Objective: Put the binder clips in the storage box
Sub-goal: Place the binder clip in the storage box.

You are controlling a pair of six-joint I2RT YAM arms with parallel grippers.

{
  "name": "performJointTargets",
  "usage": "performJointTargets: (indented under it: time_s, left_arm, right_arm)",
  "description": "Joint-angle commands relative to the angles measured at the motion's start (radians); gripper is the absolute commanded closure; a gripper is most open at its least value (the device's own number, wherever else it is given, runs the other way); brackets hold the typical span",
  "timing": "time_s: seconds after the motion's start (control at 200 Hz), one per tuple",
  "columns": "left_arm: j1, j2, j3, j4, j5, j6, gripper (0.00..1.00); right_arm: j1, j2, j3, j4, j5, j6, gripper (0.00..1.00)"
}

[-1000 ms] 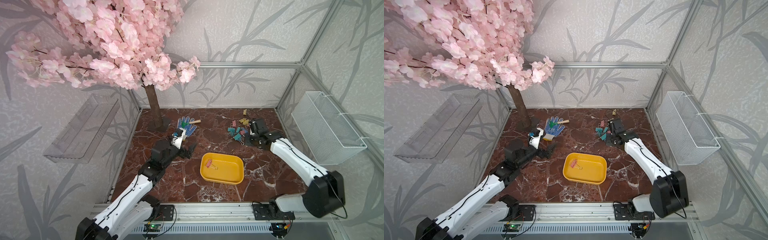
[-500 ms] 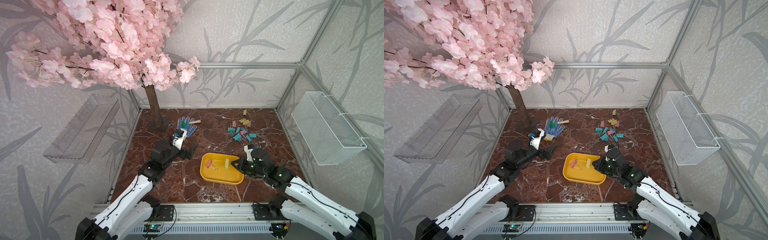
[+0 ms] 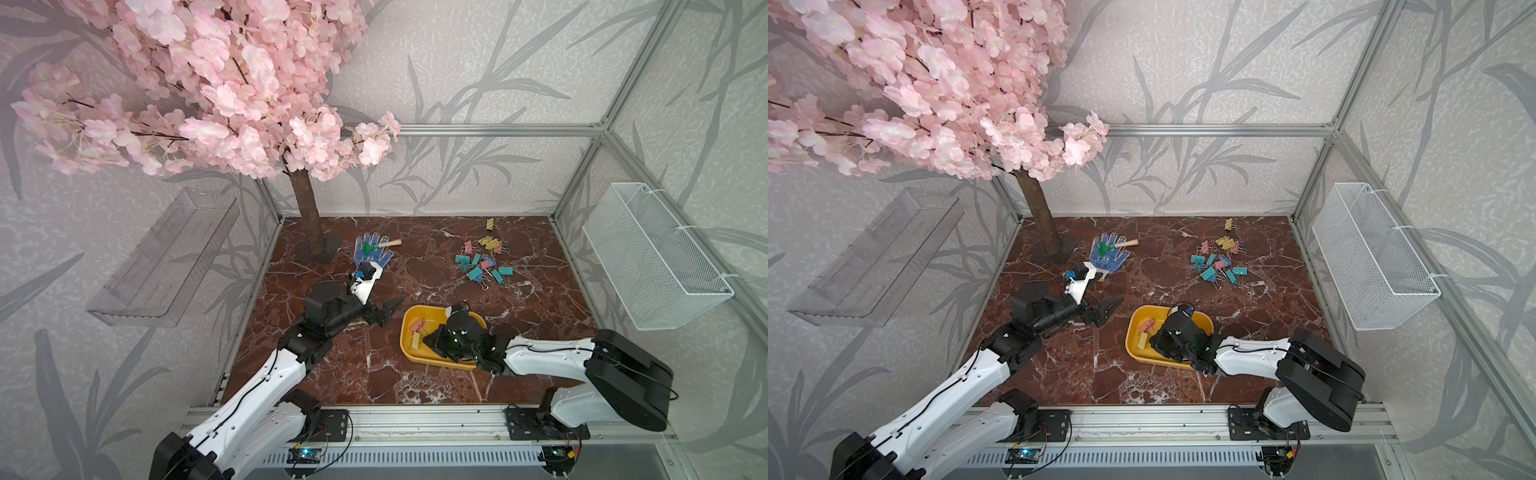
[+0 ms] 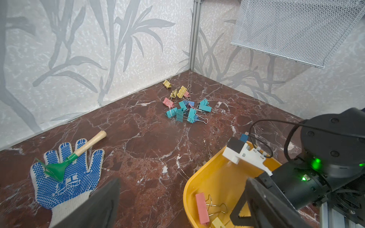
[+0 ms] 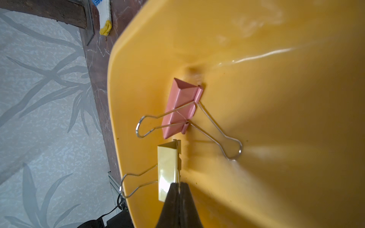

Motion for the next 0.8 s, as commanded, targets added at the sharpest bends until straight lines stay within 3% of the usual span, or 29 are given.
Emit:
performJointTargets:
  time_s: [0.0, 0.095, 0.31, 0.42, 0.535, 0.66, 0.795]
  left_arm:
    - [-0.004, -0.012, -0.010, 0.015, 0.019, 0.024, 0.00]
    - [-0.006, -0.016, -0.012, 0.019, 0.009, 0.024, 0.00]
    - [-0.006, -0.014, -0.011, 0.015, -0.006, 0.021, 0.00]
    - [-0.007, -0.011, -0.011, 0.018, -0.010, 0.016, 0.00]
    - [-0.007, -0.010, -0.011, 0.016, -0.012, 0.014, 0.00]
    - [-0.008, -0.011, -0.012, 0.018, -0.015, 0.014, 0.00]
    - [-0.011, -0.009, -0.009, 0.019, -0.013, 0.011, 0.00]
  right_arm:
    - [0.011, 0.048, -0.014, 0.146, 0.031, 0.036, 1.00]
    - [0.016, 0.079, -0.012, 0.154, 0.021, 0.043, 0.98]
    - [0.024, 0.047, -0.039, 0.088, 0.053, 0.048, 0.72]
    - [0.024, -0.004, -0.053, 0.023, 0.071, 0.037, 0.67]
    - [0.023, -0.128, -0.068, -0.109, 0.130, 0.009, 0.59]
    - [0.024, -0.324, -0.014, -0.387, 0.248, -0.088, 0.48]
    - [-0.012, -0.552, 0.057, -0.632, 0.422, -0.240, 0.46]
